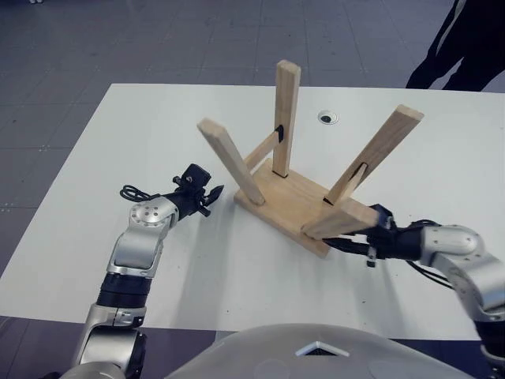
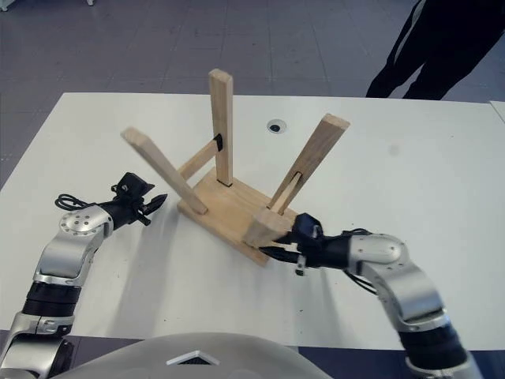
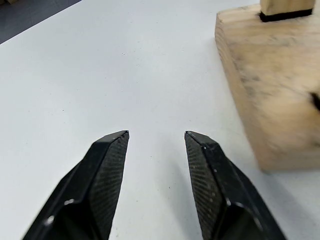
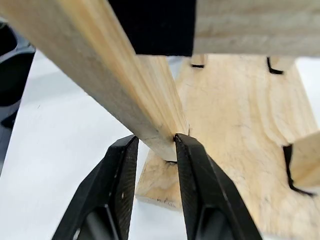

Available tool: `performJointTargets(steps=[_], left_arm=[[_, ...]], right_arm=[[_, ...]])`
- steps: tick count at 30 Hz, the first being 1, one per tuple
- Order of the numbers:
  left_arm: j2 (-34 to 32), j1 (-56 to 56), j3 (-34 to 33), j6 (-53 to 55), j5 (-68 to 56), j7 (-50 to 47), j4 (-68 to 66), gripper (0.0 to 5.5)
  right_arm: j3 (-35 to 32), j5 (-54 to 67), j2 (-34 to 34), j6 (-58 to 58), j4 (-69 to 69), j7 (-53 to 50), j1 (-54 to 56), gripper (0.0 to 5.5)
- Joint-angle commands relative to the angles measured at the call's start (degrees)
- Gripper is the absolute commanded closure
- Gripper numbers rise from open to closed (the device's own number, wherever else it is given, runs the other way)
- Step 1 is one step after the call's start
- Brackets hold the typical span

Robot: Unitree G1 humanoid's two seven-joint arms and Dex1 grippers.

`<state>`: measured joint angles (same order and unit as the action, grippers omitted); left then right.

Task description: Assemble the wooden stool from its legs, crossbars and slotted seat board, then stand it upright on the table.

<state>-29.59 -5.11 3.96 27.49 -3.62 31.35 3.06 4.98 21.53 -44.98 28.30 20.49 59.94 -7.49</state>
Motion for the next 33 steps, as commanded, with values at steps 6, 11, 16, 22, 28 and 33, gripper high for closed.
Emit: performJointTargets(steps=[6,11,16,22,28,33], left_arm=[[-1.57,1.38,-0.50,-0.47,0.19,1.29,-1.01,3.41],[-0.95,1.81,0.16,-0.86,-0.08,1.60,-0.80,3.41],[0.64,1.62,3.52,-1.21,-0.27,3.71,-1.16,3.41],[-1.00,1.65,7.43,2.73,-1.68,9.51,0.50,3.41],[0.53,-2.22,7.81,1.92,-0.72,8.38,-2.00,3.41],[-0.44,2.13,0.39,0.98,-2.78,5.20,-0.34,3.41]], right_arm=[[-1.66,-4.53,2.74,-8.22,-18.39,-2.31,10.20,5.37],[-0.62,-5.72,2.16,-6.89,-15.86,-2.69,7.86,5.37],[1.89,-9.27,6.29,-8.54,-20.61,-6.69,10.66,5.37],[5.54,-13.40,13.68,-12.24,-31.62,-10.25,17.67,5.37],[5.09,-16.10,19.25,-16.65,-44.40,-13.98,27.43,5.37],[-1.58,-13.37,16.16,-10.86,-41.70,-16.87,25.59,5.37]])
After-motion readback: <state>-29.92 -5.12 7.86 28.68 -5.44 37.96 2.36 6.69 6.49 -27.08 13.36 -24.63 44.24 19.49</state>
